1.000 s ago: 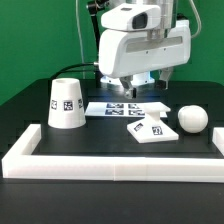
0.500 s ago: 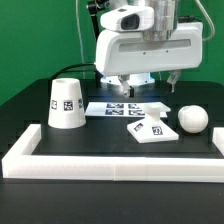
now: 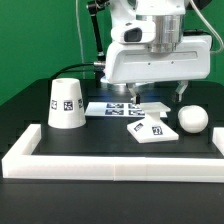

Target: Assemble lamp

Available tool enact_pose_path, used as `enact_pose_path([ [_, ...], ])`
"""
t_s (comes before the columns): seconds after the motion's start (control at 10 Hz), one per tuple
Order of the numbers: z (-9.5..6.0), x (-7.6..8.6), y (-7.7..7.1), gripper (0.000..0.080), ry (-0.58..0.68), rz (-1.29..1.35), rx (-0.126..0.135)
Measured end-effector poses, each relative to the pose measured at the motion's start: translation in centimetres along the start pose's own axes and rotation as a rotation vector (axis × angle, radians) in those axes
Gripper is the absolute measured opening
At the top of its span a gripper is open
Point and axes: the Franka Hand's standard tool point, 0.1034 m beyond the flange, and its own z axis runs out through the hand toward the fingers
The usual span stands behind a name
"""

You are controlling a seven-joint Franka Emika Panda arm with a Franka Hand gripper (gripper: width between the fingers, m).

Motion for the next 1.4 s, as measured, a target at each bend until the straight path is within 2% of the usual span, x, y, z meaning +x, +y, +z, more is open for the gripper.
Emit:
enact_pose_path([
  [0.3,0.3,-0.2,-0.2,0.0700,0.005,-0.061,0.000],
  [0.7,1.8,-0.8,0.2,0.0700,-0.005,-0.080,0.003],
  [1.0,2.3,-1.1,0.1,0.0700,-0.015,-0.082,0.005],
  [1.2,2.3,-1.1,0.2,0.0534,-0.015,-0.082,0.005],
  [1.4,2.3,-1.1,0.1,0.0535,-0.015,-0.082,0.005],
])
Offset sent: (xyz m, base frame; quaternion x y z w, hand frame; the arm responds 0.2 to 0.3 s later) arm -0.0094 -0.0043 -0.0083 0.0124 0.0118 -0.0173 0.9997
